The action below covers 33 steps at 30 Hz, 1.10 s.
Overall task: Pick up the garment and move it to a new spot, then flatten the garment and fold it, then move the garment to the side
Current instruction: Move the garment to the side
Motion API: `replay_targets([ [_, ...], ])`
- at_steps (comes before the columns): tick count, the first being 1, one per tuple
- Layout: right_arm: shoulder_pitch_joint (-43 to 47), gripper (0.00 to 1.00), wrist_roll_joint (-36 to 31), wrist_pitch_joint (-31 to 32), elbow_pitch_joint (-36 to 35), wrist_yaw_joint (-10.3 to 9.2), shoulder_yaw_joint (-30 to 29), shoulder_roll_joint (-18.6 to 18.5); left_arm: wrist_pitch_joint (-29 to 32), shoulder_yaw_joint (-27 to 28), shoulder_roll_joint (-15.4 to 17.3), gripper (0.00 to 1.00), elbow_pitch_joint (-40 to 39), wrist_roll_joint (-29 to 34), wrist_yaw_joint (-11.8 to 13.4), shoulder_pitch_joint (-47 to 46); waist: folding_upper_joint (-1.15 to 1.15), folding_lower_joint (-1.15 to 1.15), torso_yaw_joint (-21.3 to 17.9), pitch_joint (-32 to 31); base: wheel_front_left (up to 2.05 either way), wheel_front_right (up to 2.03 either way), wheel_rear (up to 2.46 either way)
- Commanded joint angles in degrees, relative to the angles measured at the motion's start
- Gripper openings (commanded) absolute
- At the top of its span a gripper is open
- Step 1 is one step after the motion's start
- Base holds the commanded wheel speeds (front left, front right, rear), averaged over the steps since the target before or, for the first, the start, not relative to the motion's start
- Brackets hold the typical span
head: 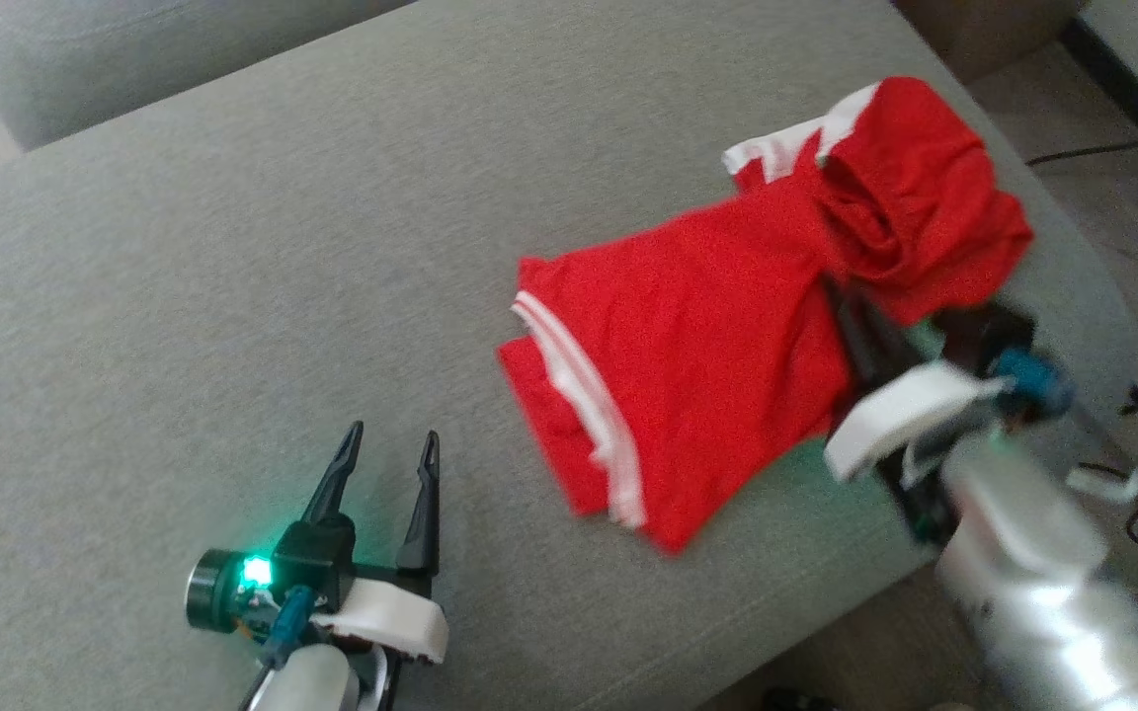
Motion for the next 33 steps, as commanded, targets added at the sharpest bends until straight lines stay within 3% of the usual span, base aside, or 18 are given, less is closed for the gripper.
replay_targets([
  [1, -5.17, 0.0, -1.36, -0.38, -0.98, -0.05, 0.91, -2.16, -0.47, 0.81, 0.16, 1.0, -1.24, 0.24, 0.0, -2.05, 0.0, 0.0, 1.96, 1.14, 0.0, 0.0, 0.0],
  [4, -10.16, 0.0, -3.62, -0.38, 2.64, -0.05, 0.59, -5.93, -0.47, 0.42, 0.16, 1.0, -1.03, 0.35, 0.11, -2.49, 0.0, 0.0, 3.52, 1.88, 0.0, 0.0, 0.0],
  [5, -13.56, 0.0, -5.66, -0.38, 5.94, -0.05, -0.57, -9.29, -0.47, 0.33, 0.16, 1.0, -1.09, 0.37, 0.26, -2.94, 0.0, 0.0, 4.61, 2.39, 0.0, 0.0, 0.0],
  [10, -19.02, 0.0, -9.47, -0.38, 12.62, -0.05, -5.0, -14.35, -0.47, 0.42, 0.16, 1.0, -1.41, 0.64, 0.43, -3.87, 0.0, 0.0, 5.98, 3.27, 0.0, 0.0, 0.0],
  [11, -20.05, 0.38, -10.5, -0.38, 14.23, -0.05, -6.32, -15.16, -0.47, 0.48, 0.16, 1.0, -1.45, 0.71, 0.46, -4.0, 0.0, 0.0, 6.18, 3.44, 0.0, 0.0, 0.0],
  [12, -21.04, 0.9, -11.34, -0.38, 15.56, -0.05, -8.05, -15.77, -0.47, 0.59, 0.16, 1.0, -1.5, 0.76, 0.56, -4.07, 0.0, 0.0, 6.28, 3.54, 0.0, 0.0, 0.0],
  [13, -21.91, 1.0, -12.58, -0.38, 16.17, -0.05, -9.64, -16.43, -0.47, 0.64, 0.16, 1.0, -1.55, 0.81, 0.6, -4.15, 0.0, 0.0, 6.4, 3.74, 0.0, 0.0, 0.0],
  [17, -22.7, 1.0, -16.4, -0.38, 14.16, -0.05, -17.68, -16.38, -0.47, 1.14, 0.16, 1.0, -1.64, 1.08, 0.8, -4.56, 0.0, 0.0, 6.73, 4.31, 0.0, 0.0, 0.0],
  [22, -19.09, 1.0, -19.77, -0.38, 6.53, -0.05, -22.33, -11.11, -0.47, 2.75, 0.16, 1.0, -1.91, 0.89, 1.44, -4.99, 0.0, 0.0, 7.32, 4.33, 0.0, 0.0, 0.0],
  [27, -14.14, 1.0, -19.64, -0.38, -1.55, -0.05, -22.4, -5.4, -0.47, 4.5, 0.16, 1.0, -2.42, 0.82, 1.81, -4.91, 0.0, 0.0, 9.21, 3.66, 0.0, 0.0, 0.0],
  [33, -7.08, 1.0, -17.36, -0.38, -8.12, -0.05, -20.26, -0.92, -0.47, 6.43, 0.16, 1.0, -3.44, -0.03, 2.46, -3.85, 0.0, 0.0, 14.2, 2.07, 0.0, 0.0, 0.0],
])
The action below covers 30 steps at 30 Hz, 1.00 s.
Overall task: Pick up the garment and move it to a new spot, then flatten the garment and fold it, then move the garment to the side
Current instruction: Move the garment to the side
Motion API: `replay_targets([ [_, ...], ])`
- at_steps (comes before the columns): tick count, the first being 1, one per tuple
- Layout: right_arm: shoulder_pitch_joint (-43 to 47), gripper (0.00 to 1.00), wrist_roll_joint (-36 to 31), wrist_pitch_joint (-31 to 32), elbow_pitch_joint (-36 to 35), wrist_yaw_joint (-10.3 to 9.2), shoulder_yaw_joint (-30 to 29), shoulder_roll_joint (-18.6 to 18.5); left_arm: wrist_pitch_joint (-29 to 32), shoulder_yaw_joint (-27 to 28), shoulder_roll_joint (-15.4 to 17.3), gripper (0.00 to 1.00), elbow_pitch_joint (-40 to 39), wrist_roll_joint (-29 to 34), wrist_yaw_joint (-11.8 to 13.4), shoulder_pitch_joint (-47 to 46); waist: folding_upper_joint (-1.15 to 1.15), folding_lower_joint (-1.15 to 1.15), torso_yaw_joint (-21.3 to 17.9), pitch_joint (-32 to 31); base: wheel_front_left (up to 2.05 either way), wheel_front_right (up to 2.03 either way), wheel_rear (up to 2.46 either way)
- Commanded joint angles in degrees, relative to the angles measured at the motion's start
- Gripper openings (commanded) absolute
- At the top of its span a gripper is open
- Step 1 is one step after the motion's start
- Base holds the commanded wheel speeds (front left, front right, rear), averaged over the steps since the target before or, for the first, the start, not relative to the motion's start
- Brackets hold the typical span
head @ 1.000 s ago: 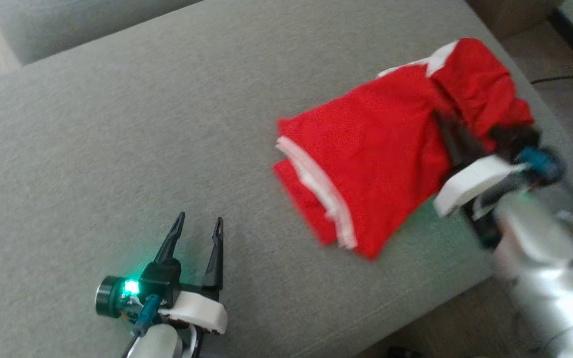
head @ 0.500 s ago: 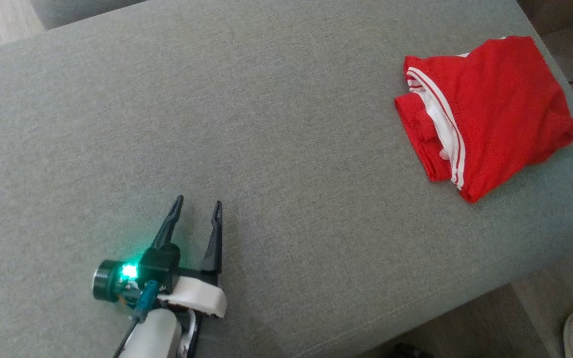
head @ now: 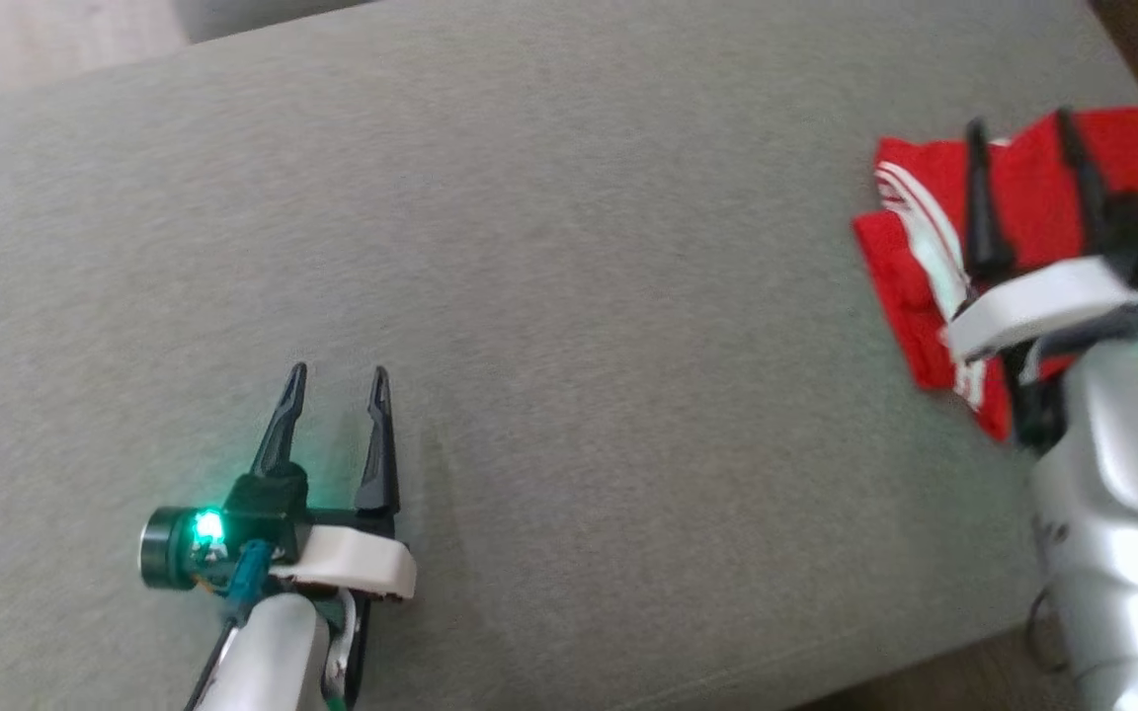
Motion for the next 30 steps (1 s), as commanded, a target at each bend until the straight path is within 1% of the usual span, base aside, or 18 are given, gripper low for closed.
replay_targets([
  [1, 1.2, 1.0, 1.25, -0.35, -2.73, -0.05, 1.13, 1.01, -0.47, 2.1, 0.18, 1.0, -1.87, -0.65, 0.52, -0.18, 0.0, 0.0, 3.01, -1.24, 0.0, 0.0, 0.0],
  [4, 5.08, 1.0, 2.17, -0.35, -4.66, -0.05, 1.92, 1.94, -0.47, 2.85, 0.18, 1.0, -1.91, -1.87, 1.12, 1.1, 0.0, 0.0, 6.04, -2.62, 0.0, 0.0, 0.0],
  [7, 8.39, 1.0, 2.64, -0.35, -5.18, -0.05, 2.24, 2.76, -0.47, 3.57, 0.18, 1.0, -1.94, -2.2, 1.04, 2.48, 0.0, 0.0, 8.61, -3.9, 0.0, 0.0, 0.0],
  [9, 10.15, 1.0, 2.83, -0.35, -5.18, -0.05, 1.99, 3.37, -0.47, 4.24, 0.18, 1.0, -2.05, -2.2, 1.08, 3.38, 0.0, 0.0, 10.01, -4.77, 0.0, 0.0, 0.0],
  [13, 13.2, 1.0, 3.21, -0.35, -4.62, -0.05, 2.23, 4.47, -0.47, 5.59, 0.18, 1.0, -2.35, -4.12, 0.57, 5.36, 0.0, 0.0, 11.95, -6.46, 0.0, 0.0, 0.0],
  [16, 14.71, 1.0, 3.67, -0.35, -4.01, -0.05, 1.62, 4.99, -0.47, 5.97, 0.18, 1.0, -2.08, -4.25, 0.02, 6.39, 0.0, 0.0, 12.77, -7.59, 0.0, 0.0, 0.0],
  [21, 16.38, 1.0, 3.22, -0.35, -3.49, -0.05, 1.91, 5.35, -0.47, 6.49, 0.18, 1.0, -1.86, -4.64, -0.38, 7.33, 0.0, 0.0, 13.03, -9.02, 0.0, 0.0, 0.0],
  [25, 17.57, 1.0, 2.83, -0.35, -3.08, -0.05, 2.58, 5.48, -0.47, 7.1, 0.18, 1.0, -1.93, -5.44, -1.15, 8.08, 0.0, 0.0, 12.97, -10.01, 0.0, 0.0, 0.0],
  [30, 18.75, 1.0, 4.24, -0.35, -2.89, -0.05, 3.73, 5.51, -0.47, 7.9, 0.18, 1.0, -2.06, -5.66, -1.55, 8.74, 0.0, 0.0, 12.99, -11.53, 0.0, 0.0, 0.0],
])
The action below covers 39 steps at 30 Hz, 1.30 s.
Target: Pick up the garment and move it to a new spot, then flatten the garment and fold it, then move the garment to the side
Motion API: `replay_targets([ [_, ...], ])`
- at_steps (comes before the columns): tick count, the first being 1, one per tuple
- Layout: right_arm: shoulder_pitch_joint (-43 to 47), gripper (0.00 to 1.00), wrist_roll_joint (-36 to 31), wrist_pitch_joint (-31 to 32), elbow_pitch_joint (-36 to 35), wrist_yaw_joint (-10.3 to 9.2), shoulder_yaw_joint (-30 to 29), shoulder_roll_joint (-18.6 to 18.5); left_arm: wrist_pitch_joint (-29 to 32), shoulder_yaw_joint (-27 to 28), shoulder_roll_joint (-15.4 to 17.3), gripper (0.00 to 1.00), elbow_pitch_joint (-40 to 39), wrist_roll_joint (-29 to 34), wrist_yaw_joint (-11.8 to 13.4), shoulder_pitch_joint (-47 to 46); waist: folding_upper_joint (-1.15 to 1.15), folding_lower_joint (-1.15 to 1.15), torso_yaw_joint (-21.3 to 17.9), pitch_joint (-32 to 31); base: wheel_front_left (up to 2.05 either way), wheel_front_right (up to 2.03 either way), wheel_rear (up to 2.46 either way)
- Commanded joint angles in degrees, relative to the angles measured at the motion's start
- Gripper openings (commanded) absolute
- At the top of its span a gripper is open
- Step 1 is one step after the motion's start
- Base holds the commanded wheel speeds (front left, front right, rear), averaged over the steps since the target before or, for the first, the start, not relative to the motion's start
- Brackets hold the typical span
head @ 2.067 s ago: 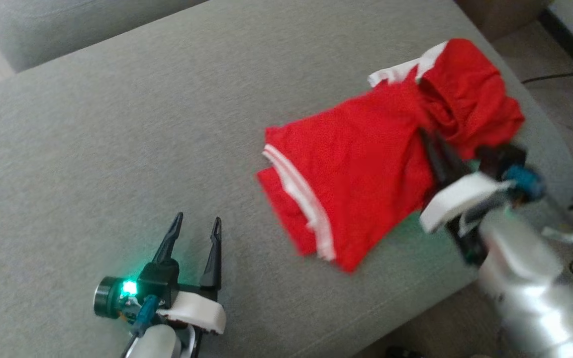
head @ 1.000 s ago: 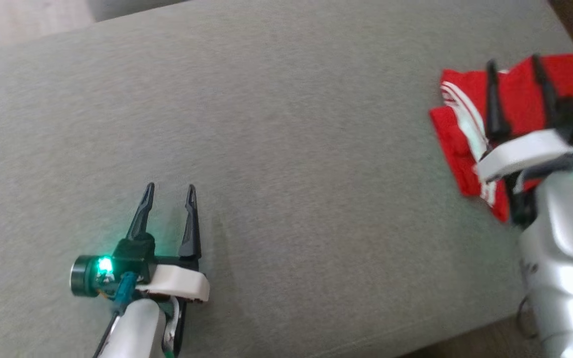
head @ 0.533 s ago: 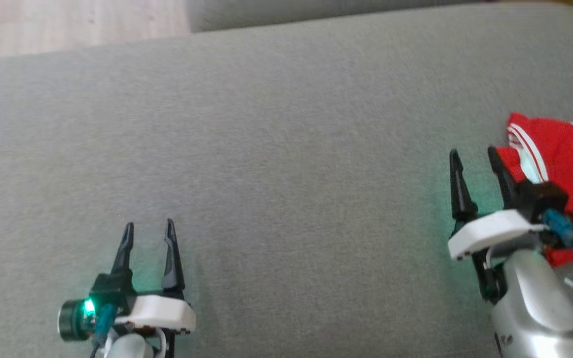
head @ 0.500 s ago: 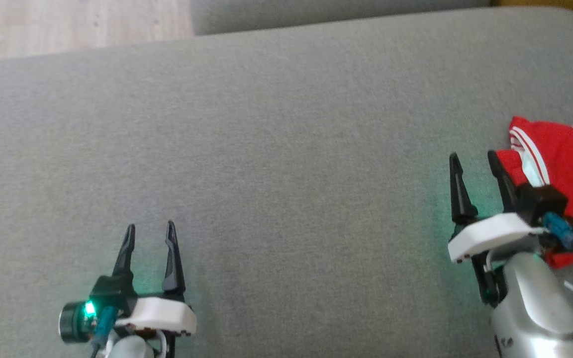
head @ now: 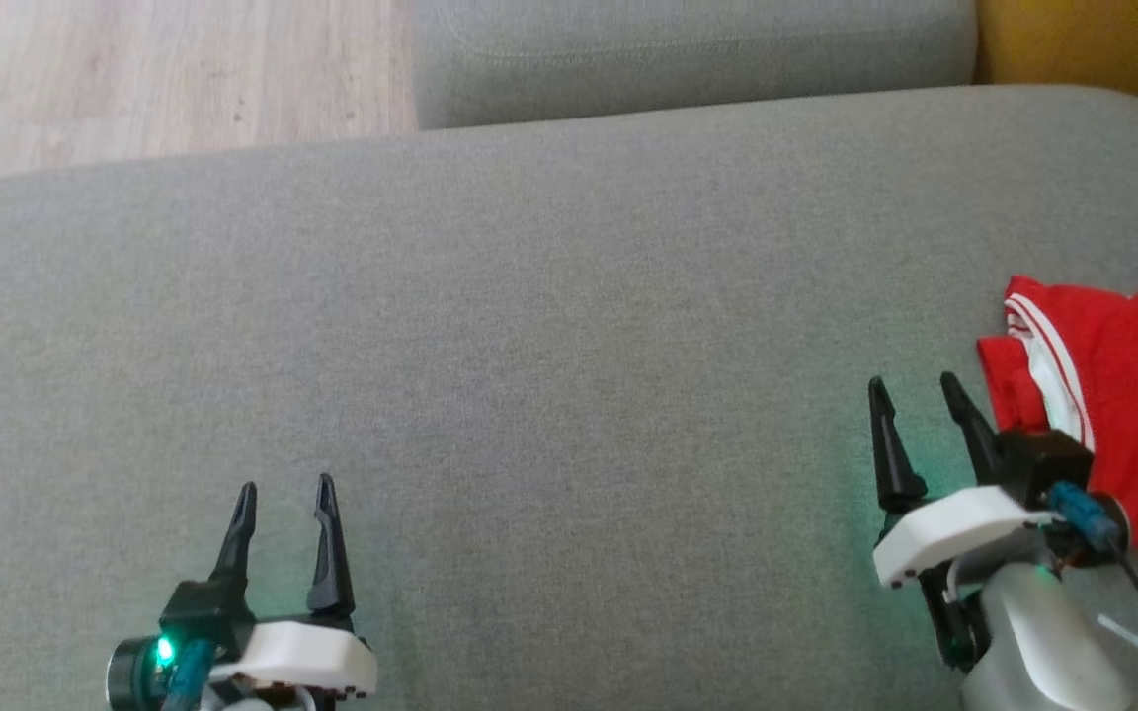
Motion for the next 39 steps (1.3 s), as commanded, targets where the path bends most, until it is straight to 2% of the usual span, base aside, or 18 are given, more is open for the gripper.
replay_targets([
  [1, -0.28, 1.0, 0.54, -0.36, -1.46, -0.05, 1.67, 0.41, -0.47, 2.58, 0.22, 1.0, -1.88, -0.26, -0.26, -0.67, 0.0, 0.01, -0.02, -0.86, 0.0, 0.0, 0.0],
  [15, 0.45, 1.0, 1.74, -0.36, -1.05, -0.05, 3.5, 0.42, -0.47, 3.53, 0.22, 1.0, -4.45, -1.93, -2.48, 1.26, 0.0, 0.01, -0.12, -2.49, 0.0, 0.0, 0.0],
  [16, 1.71, 0.0, 1.55, 0.0, 0.45, 0.0, 2.14, 0.13, 0.0, 1.45, 0.01, 0.0, -2.57, -1.86, -2.53, 2.66, 0.0, 0.01, -0.13, -2.51, 0.0, 0.0, 0.0],
  [21, 2.74, 0.0, 2.58, 0.5, 2.77, 0.0, 1.74, 0.26, 0.74, 1.64, -0.04, 0.0, -0.03, -2.96, -2.82, 3.05, 0.0, 0.01, -0.1, -2.55, 0.0, 0.0, 0.0],
  [39, 3.8, 0.0, 14.92, 3.4, -1.0, -0.01, 0.5, 0.28, 3.62, 3.28, 0.0, 0.0, -1.42, -14.26, -3.82, 2.25, 0.0, 0.01, 0.15, -2.73, 0.0, 0.0, 0.0],
])
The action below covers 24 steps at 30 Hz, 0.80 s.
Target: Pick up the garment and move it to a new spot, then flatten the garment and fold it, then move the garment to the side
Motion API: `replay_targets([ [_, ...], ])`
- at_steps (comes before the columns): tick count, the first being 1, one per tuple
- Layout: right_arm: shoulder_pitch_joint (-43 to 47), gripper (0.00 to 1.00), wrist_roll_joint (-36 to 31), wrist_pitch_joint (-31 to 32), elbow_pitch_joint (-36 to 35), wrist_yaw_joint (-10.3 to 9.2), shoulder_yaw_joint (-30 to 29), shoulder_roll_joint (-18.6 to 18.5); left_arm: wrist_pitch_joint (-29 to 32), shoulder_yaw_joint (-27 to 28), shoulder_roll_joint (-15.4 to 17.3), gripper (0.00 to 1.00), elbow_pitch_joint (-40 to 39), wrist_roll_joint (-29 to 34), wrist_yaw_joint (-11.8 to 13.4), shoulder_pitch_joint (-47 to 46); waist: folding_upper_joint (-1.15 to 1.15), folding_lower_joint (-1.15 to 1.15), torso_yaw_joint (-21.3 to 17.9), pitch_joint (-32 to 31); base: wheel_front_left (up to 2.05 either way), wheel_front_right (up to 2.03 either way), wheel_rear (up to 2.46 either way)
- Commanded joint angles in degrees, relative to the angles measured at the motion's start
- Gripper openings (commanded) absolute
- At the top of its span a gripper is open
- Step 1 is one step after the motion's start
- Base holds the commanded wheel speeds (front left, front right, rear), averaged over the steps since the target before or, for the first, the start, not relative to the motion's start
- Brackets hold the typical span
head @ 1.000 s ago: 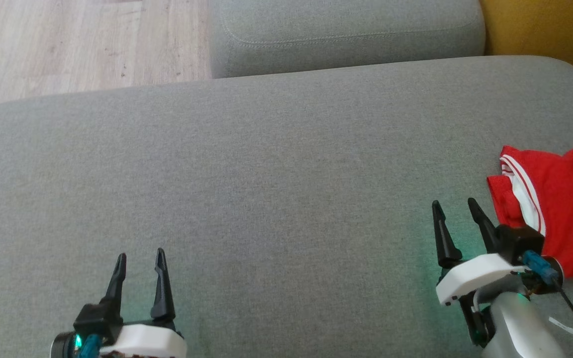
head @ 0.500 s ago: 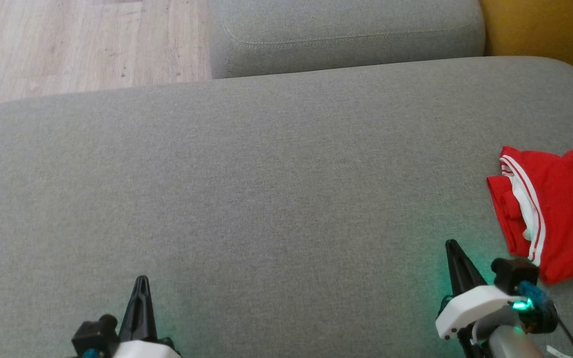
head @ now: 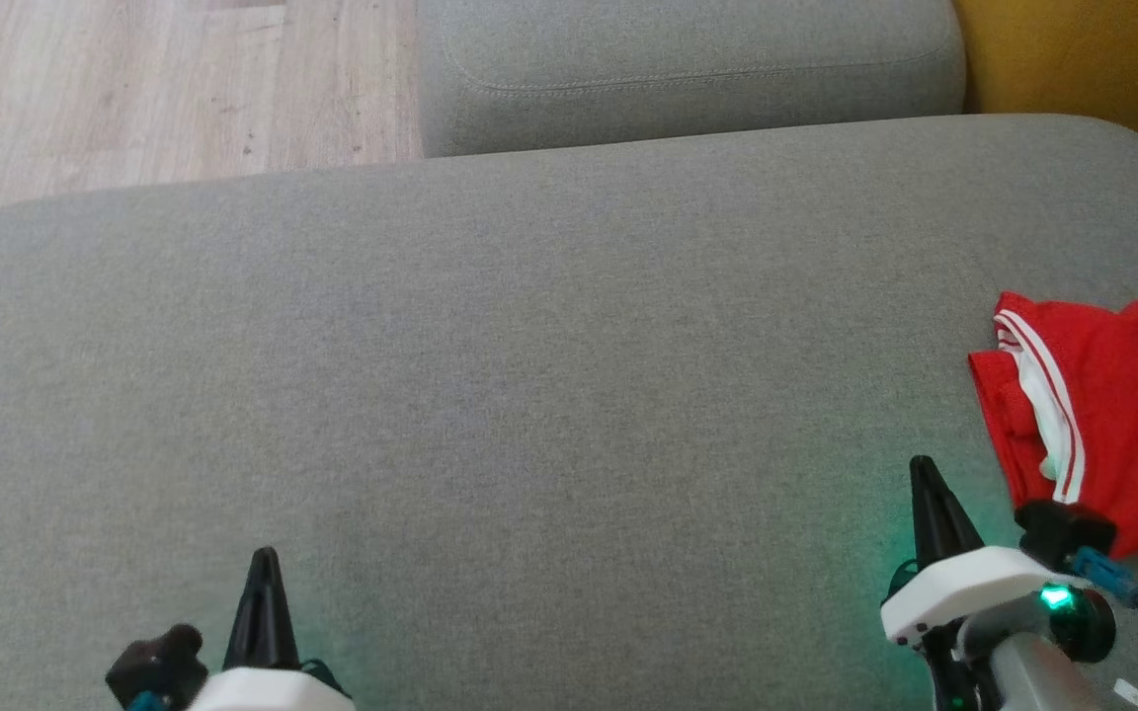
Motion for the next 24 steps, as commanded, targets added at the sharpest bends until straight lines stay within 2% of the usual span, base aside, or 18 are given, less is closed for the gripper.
replay_targets([
  [1, -2.13, 0.0, 1.48, 0.38, -2.29, -0.01, -0.13, -0.19, 0.31, 1.28, 0.06, 0.0, -2.11, -1.27, -0.13, -2.48, 0.0, 0.0, 0.02, -0.01, 0.0, 0.0, 0.0],
  [24, -1.03, 0.0, 17.11, 4.23, -6.85, -0.02, -1.94, -0.16, 4.1, 3.5, 0.1, 0.0, -3.76, -15.65, -1.41, -3.63, 0.0, 0.0, 0.32, -0.24, 0.0, 0.0, 0.0],
])
